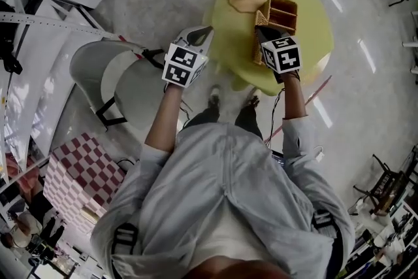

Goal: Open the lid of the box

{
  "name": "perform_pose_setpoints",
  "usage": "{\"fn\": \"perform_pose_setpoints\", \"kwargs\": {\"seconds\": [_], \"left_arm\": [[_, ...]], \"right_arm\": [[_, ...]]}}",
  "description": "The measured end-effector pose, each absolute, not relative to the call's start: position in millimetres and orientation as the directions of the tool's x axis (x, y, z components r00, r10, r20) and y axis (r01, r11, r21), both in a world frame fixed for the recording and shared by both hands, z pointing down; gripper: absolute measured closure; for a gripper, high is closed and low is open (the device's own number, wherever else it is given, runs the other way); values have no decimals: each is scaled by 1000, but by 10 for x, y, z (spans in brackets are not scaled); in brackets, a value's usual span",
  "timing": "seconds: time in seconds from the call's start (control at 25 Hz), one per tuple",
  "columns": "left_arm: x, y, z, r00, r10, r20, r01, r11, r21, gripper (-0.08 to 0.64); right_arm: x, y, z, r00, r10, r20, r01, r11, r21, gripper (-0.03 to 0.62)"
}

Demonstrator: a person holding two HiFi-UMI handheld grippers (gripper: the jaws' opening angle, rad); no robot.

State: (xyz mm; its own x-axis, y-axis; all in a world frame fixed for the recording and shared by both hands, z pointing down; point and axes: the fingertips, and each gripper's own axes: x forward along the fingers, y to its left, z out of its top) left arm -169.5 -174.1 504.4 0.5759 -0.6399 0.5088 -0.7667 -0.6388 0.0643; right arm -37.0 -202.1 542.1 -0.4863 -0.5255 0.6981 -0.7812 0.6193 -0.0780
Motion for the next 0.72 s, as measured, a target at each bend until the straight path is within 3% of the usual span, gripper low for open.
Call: {"fn": "perform_pose_setpoints", "kwargs": {"seconds": [0.4,0.72], "left_arm": [[-2093,-1622,5403,544,-627,558,-789,-608,86,531],[-2264,-1541,5603,530,-616,583,-802,-588,107,531]], "right_arm": [[-980,-1967,6302,-466,-352,812,-745,652,-146,568],[-1029,-1875,6727,-414,-263,871,-754,636,-167,556]]}}
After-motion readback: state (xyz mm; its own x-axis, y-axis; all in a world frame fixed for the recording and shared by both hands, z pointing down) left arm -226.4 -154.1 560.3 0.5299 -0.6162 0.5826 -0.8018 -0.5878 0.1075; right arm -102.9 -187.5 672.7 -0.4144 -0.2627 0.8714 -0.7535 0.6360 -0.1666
